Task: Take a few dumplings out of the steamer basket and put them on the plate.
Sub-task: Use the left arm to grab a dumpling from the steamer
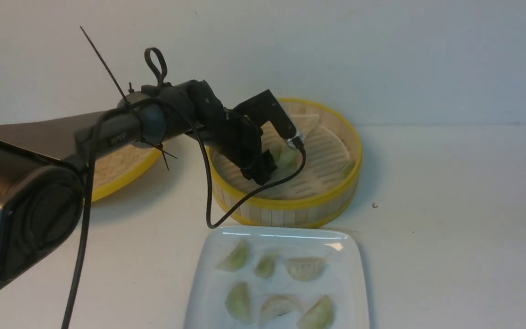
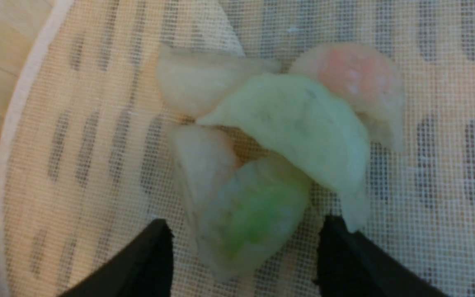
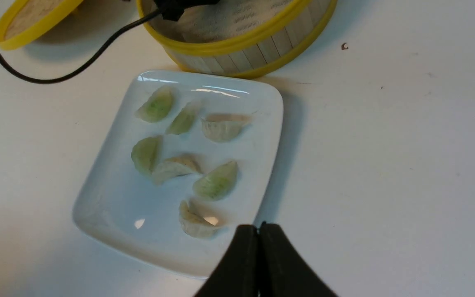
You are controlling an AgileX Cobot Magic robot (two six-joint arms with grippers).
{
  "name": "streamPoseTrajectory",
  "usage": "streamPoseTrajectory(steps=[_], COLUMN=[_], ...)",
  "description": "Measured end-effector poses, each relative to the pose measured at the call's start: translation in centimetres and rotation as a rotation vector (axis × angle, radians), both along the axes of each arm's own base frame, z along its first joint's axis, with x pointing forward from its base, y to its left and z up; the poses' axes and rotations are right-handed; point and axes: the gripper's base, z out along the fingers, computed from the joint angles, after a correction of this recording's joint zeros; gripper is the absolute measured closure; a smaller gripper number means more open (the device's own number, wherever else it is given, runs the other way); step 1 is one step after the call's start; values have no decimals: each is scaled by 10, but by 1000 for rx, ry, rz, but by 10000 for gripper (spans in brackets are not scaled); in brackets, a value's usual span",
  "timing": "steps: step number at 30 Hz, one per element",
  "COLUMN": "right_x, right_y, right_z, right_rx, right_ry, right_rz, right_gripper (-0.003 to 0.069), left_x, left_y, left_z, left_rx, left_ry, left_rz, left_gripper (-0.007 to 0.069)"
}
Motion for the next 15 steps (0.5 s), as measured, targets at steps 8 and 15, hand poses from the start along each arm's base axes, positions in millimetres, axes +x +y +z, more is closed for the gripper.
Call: streamPoseTrajectory(steps=[8,15], right_x=[-1,-1], right_y=[0,0], right_z=[0,0], right_rx=[-1,2], right_ry=[8,8], right_rz=[4,5], right_gripper=[671,671], left_x=[-4,-12], left_y=[-8,-7], left_z=[-2,32], left_rx=[-5,-37], left_ry=[19,19], left_rz=[-19,-13], left_gripper=[531,586])
